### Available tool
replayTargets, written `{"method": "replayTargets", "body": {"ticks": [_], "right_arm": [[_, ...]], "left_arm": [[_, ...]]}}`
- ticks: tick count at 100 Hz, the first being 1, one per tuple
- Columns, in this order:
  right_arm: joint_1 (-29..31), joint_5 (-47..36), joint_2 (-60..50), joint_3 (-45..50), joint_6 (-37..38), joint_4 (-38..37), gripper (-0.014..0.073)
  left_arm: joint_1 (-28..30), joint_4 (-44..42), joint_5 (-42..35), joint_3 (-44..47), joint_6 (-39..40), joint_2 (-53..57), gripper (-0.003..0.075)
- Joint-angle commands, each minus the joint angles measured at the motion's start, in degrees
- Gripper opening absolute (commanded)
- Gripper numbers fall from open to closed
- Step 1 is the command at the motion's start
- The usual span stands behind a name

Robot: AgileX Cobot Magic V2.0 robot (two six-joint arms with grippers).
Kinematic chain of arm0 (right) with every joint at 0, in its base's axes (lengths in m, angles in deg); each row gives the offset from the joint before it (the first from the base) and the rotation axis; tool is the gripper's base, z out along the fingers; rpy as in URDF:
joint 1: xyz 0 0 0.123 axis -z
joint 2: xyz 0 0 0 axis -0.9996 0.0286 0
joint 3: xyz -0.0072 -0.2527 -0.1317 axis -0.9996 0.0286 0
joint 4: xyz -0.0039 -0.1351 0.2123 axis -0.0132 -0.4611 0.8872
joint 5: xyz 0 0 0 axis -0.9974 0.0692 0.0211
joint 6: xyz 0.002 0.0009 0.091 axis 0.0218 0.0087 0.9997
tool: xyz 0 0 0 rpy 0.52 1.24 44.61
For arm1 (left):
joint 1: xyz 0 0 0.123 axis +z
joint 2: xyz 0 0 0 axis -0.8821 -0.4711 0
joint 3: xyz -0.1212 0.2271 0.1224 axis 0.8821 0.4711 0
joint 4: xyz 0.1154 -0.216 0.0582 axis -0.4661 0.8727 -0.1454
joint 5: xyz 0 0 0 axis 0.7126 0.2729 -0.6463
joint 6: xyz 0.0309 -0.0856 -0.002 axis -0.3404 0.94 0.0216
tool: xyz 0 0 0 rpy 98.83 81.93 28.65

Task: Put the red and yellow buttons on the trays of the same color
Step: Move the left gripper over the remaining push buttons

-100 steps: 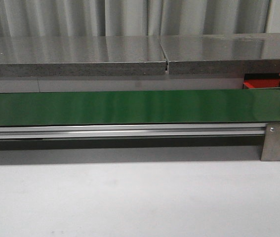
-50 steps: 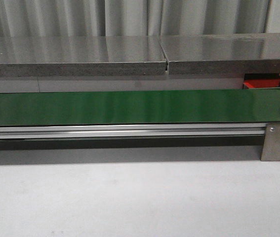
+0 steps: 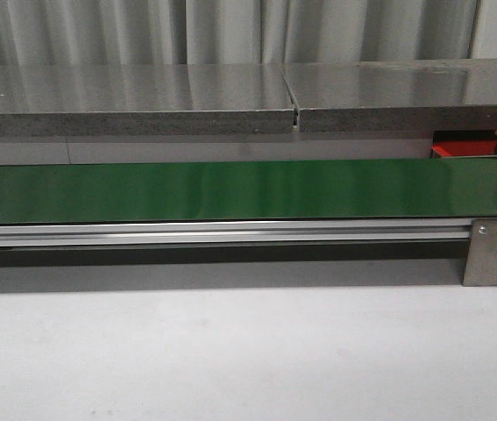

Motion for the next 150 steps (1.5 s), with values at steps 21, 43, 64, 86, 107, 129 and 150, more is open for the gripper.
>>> {"method": "replayTargets", "body": {"ticks": [21,43,64,86,107,129,150], "right_arm": [[-0.04,-3.34,-0.85,-1.36,-0.58,0.26,-0.0068],[-0.04,-3.34,-0.85,-1.36,-0.58,0.26,-0.0068],[-0.04,-3.34,-0.85,-1.36,-0.58,0.26,-0.0068],[-0.04,-3.34,-0.85,-1.36,-0.58,0.26,-0.0068],[-0.04,-3.34,-0.85,-1.36,-0.58,0.26,-0.0068],[-0.04,-3.34,-0.85,-1.36,-0.58,0.26,-0.0068],[-0.04,-3.34,-0.85,-1.36,-0.58,0.26,-0.0068]], "left_arm": [[12.2,3.67,1.27,-19.59,3.58,-20.72,0.0671],[16.91,5.49,6.34,-29.66,3.58,-35.68,0.0671],[18.58,7.25,9.18,-37.27,3.58,-47.24,0.0671],[21.03,12.03,10.5,-43.25,3.58,-56.72,0.0671],[22.32,15.37,10.77,-47.21,3.58,-63.35,0.0671],[22.56,15.49,10.18,-50.56,3.58,-68.56,0.0671],[22.56,15.63,8.91,-53.88,4.3,-72.21,0.0671]]}}
